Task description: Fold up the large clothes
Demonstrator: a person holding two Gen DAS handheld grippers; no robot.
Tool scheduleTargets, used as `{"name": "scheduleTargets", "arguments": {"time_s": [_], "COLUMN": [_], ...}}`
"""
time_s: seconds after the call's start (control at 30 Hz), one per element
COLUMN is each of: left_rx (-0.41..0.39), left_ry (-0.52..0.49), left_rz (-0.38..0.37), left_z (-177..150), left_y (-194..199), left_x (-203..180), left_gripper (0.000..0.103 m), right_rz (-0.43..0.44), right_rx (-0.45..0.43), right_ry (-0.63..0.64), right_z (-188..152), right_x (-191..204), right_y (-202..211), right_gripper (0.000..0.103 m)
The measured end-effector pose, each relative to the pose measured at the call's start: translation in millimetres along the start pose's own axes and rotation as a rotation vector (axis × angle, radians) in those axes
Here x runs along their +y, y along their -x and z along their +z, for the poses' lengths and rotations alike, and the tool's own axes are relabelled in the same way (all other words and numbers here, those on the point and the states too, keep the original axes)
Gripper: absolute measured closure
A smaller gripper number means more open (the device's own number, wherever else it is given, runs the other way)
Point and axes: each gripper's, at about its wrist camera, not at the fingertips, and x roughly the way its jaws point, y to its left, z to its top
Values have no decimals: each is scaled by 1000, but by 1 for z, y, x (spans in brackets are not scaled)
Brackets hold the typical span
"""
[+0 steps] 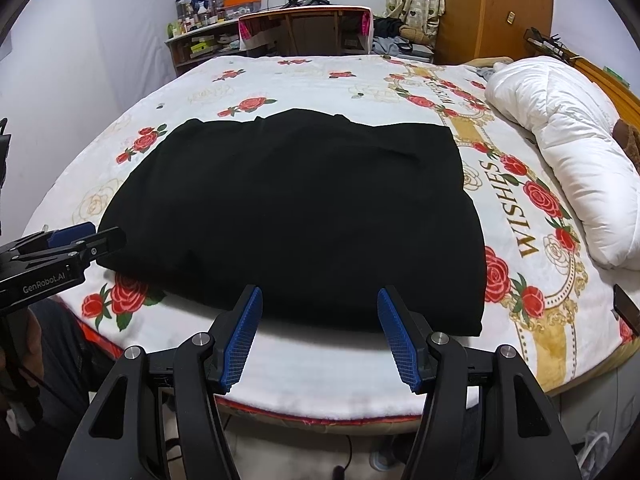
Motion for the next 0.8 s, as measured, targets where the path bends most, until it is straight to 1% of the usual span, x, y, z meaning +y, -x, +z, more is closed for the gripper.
{"name": "scheduleTargets", "arguments": {"time_s": [0.5, 0.73, 0.8], "left_rx": [6, -1, -1], "left_ry": [5, -7, -6], "left_rz": [-5, 12, 6], "left_z": [0, 0, 0], "left_y": [-3, -1, 0], "left_x": [0, -2, -1], "left_gripper": [38, 38, 38], "right_rz": [2, 2, 1], "right_rx": [10, 11, 12], "right_ry": [1, 0, 3], "right_z": [-1, -1, -1], "right_x": [-1, -1, -1], "right_y": [-4, -4, -4], "right_gripper": [43, 43, 43]}}
